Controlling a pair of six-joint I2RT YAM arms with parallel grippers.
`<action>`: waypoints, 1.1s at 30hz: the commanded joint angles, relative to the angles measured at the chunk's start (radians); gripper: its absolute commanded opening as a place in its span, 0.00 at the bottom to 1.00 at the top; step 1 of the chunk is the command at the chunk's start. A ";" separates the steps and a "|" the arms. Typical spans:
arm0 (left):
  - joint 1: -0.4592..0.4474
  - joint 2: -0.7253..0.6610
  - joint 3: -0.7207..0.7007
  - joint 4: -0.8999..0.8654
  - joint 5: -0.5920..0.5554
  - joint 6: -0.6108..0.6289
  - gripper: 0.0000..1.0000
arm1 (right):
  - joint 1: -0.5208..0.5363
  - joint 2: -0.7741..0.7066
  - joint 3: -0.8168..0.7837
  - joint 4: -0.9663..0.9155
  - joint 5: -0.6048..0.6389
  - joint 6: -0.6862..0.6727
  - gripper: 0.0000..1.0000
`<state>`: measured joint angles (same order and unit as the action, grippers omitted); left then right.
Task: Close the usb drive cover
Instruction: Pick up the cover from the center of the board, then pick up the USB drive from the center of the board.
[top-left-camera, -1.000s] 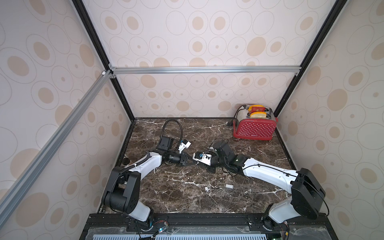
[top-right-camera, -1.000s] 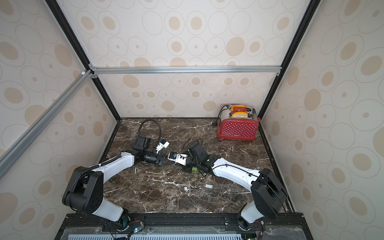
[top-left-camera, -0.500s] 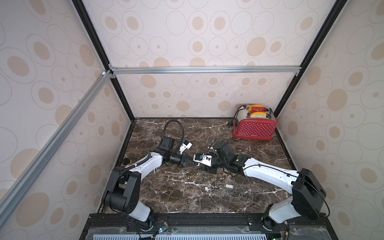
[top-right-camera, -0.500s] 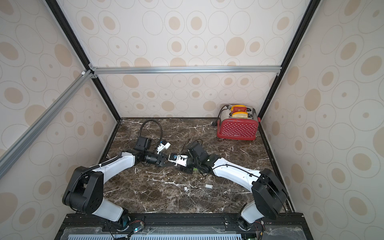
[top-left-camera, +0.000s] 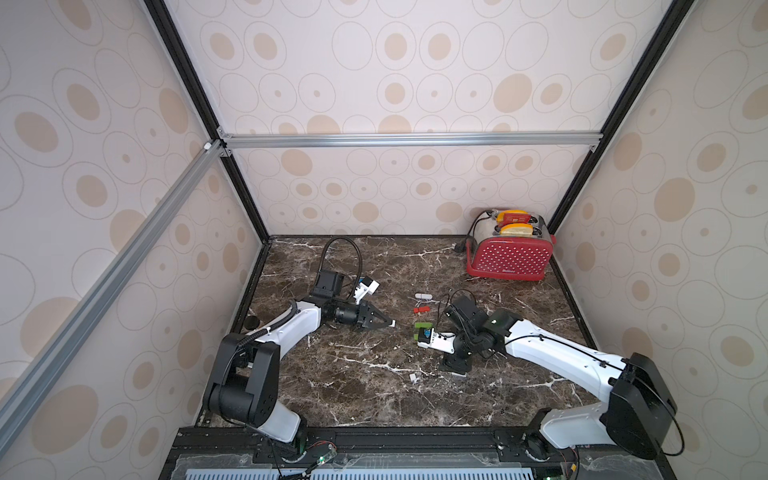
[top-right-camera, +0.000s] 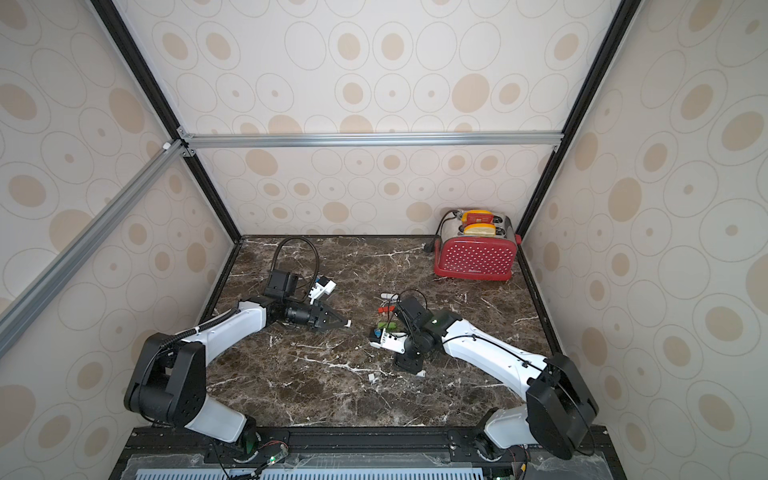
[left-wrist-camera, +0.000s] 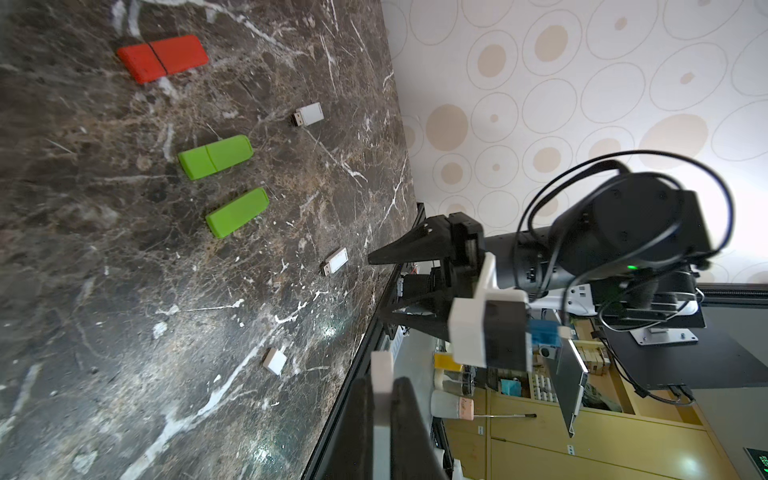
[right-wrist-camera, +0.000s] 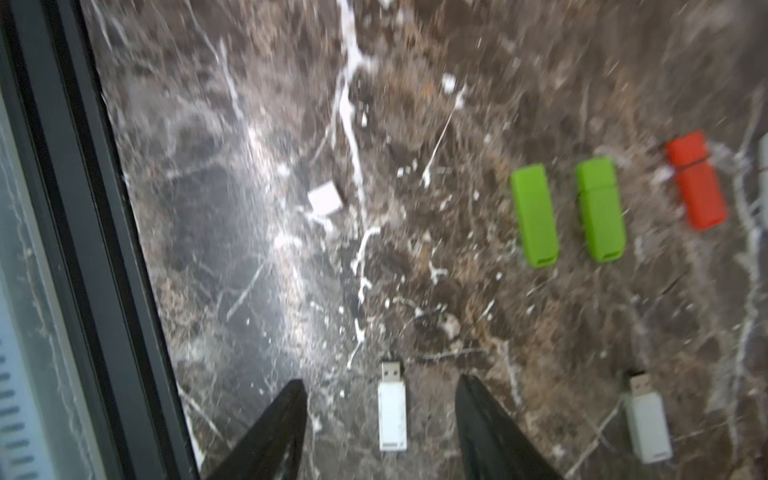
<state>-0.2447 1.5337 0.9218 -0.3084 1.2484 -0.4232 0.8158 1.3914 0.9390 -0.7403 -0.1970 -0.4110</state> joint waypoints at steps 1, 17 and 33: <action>0.029 0.005 0.029 0.007 0.016 -0.002 0.00 | -0.030 0.041 -0.014 -0.117 0.075 -0.011 0.61; 0.057 -0.007 0.028 -0.005 0.001 0.013 0.00 | -0.063 0.178 -0.084 -0.058 0.122 0.030 0.51; 0.061 -0.015 0.031 -0.023 -0.001 0.031 0.00 | -0.063 0.236 -0.085 -0.018 0.141 0.023 0.30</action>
<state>-0.1913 1.5337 0.9218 -0.3222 1.2472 -0.4217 0.7521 1.5940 0.8715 -0.7788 -0.0528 -0.3828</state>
